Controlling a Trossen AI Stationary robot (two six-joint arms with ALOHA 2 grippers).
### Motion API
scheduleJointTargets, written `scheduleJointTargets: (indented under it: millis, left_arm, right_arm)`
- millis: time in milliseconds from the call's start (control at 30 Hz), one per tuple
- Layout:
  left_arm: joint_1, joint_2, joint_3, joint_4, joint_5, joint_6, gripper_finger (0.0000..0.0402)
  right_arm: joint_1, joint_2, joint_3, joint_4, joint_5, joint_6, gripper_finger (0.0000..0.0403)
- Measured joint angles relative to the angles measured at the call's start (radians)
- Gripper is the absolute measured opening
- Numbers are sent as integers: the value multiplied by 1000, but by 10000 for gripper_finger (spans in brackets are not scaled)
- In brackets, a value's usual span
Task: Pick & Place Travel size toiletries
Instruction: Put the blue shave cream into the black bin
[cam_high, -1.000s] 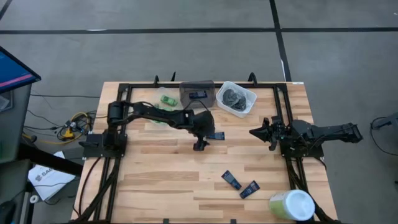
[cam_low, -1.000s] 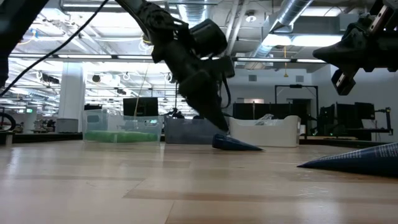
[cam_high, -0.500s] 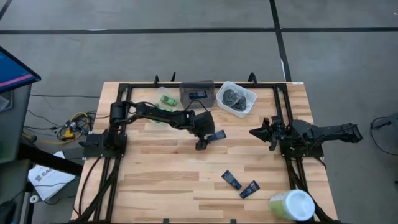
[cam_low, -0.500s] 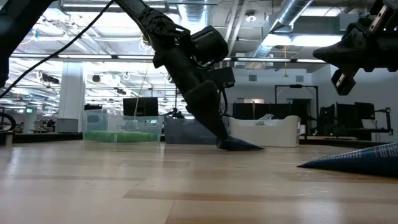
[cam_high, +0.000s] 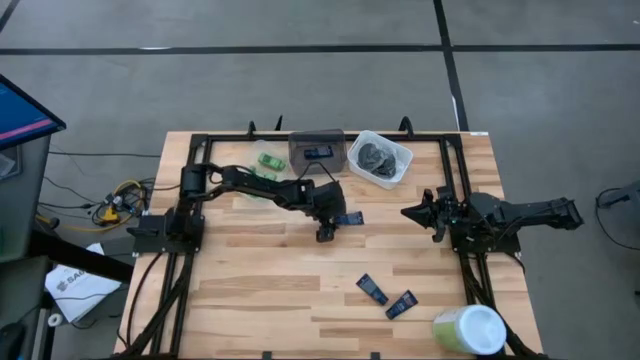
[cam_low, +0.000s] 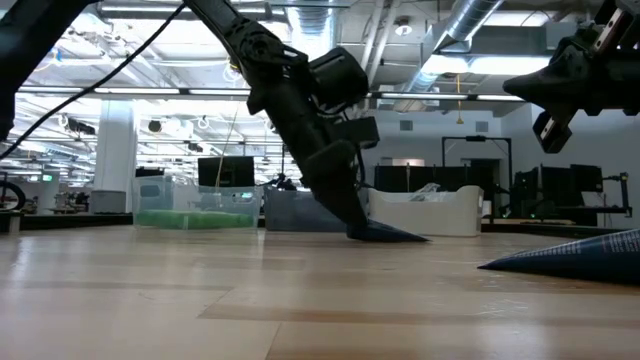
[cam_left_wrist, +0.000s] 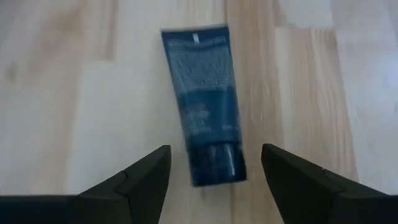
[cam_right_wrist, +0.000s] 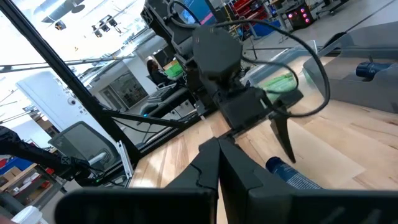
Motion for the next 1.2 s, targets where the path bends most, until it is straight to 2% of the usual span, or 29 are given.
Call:
scheduleJointTargets:
  millis: [267, 633, 933, 1100, 1200]
  left_arm:
    - [-6, 21, 1, 1, -13, -23, 219]
    - [-6, 19, 0, 1, -45, -18, 124]
    - [-6, -8, 0, 5, -54, -27, 131]
    - [10, -93, 0, 5, -107, -30, 125]
    - [37, -164, 0, 6, -188, -29, 126]
  right_arm:
    - [0, 0, 0, 0, 0, 0, 0]
    - [0, 0, 0, 0, 0, 0, 0]
    - [0, 0, 0, 0, 0, 0, 0]
    - [0, 0, 0, 0, 0, 0, 0]
    - [0, 0, 0, 0, 0, 0, 0]
